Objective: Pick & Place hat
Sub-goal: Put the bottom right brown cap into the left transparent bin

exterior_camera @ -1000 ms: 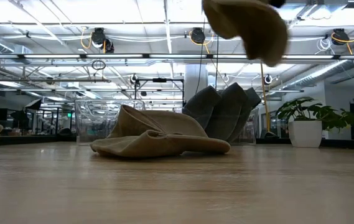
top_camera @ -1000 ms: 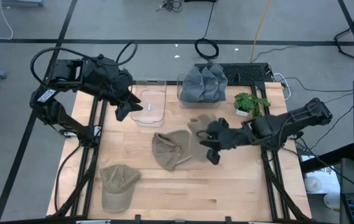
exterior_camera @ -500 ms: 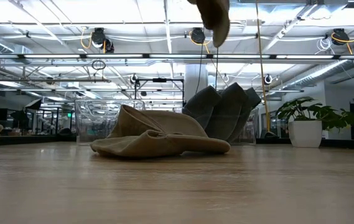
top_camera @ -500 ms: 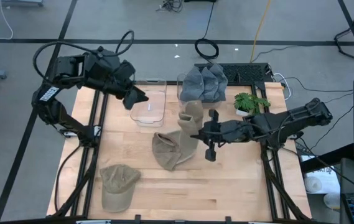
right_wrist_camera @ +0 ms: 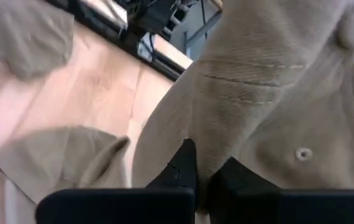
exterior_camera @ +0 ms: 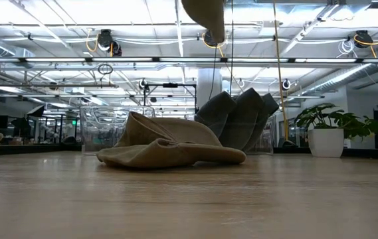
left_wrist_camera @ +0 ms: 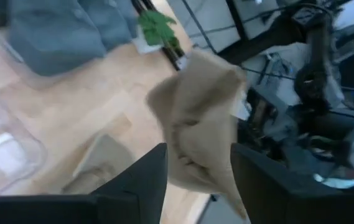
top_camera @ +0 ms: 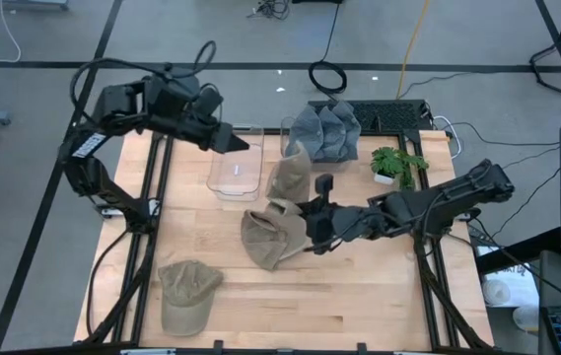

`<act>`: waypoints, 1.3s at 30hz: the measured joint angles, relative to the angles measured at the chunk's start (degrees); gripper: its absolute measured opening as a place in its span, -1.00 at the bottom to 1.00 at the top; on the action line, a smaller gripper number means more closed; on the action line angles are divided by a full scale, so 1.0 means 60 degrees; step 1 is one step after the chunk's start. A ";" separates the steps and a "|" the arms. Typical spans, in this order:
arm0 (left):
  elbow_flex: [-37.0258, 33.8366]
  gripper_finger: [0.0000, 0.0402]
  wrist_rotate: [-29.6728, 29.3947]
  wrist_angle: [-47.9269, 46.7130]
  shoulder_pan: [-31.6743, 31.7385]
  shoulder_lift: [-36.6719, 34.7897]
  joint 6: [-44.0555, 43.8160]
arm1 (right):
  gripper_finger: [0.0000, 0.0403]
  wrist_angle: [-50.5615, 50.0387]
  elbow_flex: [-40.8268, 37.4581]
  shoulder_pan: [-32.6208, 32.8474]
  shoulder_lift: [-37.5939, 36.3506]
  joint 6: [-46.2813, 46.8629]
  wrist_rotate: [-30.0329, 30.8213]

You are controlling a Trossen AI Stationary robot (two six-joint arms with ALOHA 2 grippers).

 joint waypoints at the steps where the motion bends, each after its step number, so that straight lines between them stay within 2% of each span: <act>1: 0.0000 -0.08 0.0119 0.0157 -0.0012 0.0106 -0.0083 | -1.00 0.0060 0.0040 -0.0008 0.0088 -0.0186 0.0002; 6: 0.0000 0.12 0.0879 0.0497 -0.0157 0.0306 -0.0491 | -1.00 0.0061 0.0042 -0.0081 0.0250 -0.0735 -0.0001; 12: 0.0003 0.40 0.1101 0.0490 -0.0514 0.0710 -0.0841 | -1.00 0.0175 0.0044 -0.0082 0.0214 -0.1224 0.0100; 19: 0.0014 0.54 0.1299 0.0537 -0.0963 0.1172 -0.1084 | -1.00 0.0092 0.0044 -0.0081 0.0183 -0.1304 0.0104; 28: 0.0007 0.49 0.1244 0.0404 -0.1534 0.1321 -0.1314 | -1.00 -0.0008 0.0042 -0.0079 0.0177 -0.1337 0.0104; 39: 0.0007 0.31 0.0306 0.0256 -0.1591 0.1414 -0.1245 | -1.00 0.0085 0.0042 -0.0072 0.0177 -0.1275 0.0079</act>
